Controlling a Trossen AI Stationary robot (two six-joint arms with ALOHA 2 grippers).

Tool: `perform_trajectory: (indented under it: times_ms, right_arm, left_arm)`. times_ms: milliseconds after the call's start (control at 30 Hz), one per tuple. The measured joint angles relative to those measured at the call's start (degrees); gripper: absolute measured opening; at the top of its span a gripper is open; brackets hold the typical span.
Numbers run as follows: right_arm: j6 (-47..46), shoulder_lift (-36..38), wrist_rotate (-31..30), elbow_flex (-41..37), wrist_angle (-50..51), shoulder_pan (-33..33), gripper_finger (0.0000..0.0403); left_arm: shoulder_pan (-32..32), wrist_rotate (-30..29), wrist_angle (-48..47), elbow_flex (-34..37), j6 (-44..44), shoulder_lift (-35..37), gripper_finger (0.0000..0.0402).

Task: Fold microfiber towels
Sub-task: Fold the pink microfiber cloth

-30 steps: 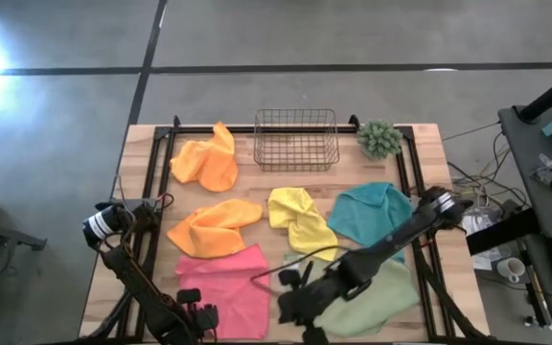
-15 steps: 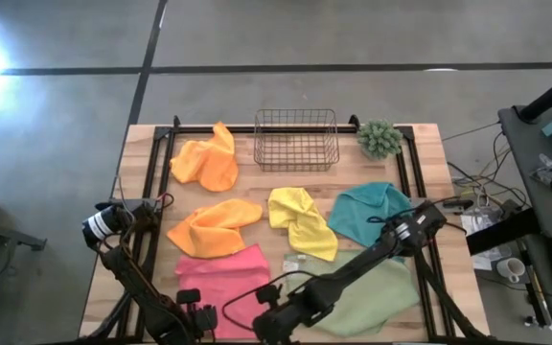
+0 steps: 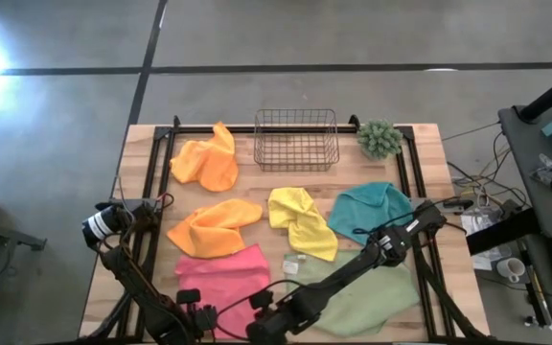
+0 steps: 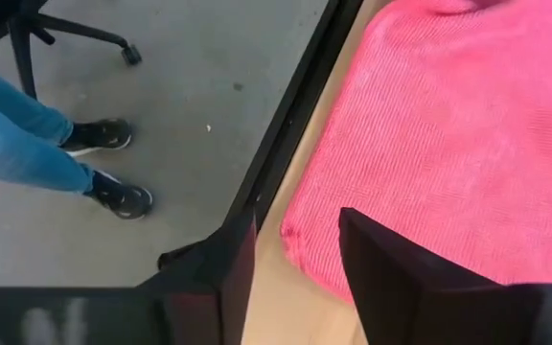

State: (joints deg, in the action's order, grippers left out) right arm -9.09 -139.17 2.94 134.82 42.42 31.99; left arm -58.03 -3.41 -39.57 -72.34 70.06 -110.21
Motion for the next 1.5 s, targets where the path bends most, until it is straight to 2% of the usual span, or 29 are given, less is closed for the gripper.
perform_trajectory:
  times_ms: [167, 433, 833, 1267, 1500]
  right_arm:
    - [3.1, -0.1, 0.0, -0.1, -1.7, 0.0, 0.0164]
    - [1.1, -1.1, 0.0, -0.3, -1.5, -0.9, 0.0164]
    - [1.1, -1.6, 1.0, -0.3, 3.7, -1.7, 0.0164]
    - [2.6, -2.3, 1.6, -0.6, 3.2, -1.9, 0.0164]
    - [-0.4, -2.7, 1.7, -0.6, 2.7, -2.0, 0.0164]
  left_arm:
    - [0.4, 0.1, 0.0, -0.3, 0.0, 0.0, 0.0001]
    - [2.1, 0.4, 2.8, -0.5, 0.7, -0.1, 0.0001]
    - [5.5, -1.3, 3.3, -0.2, 3.1, -0.1, 0.0001]
    - [5.0, 0.9, 2.6, 0.0, 3.3, 1.2, 0.0001]
    - [2.7, 0.2, 0.8, 0.1, 3.3, 2.5, 0.0001]
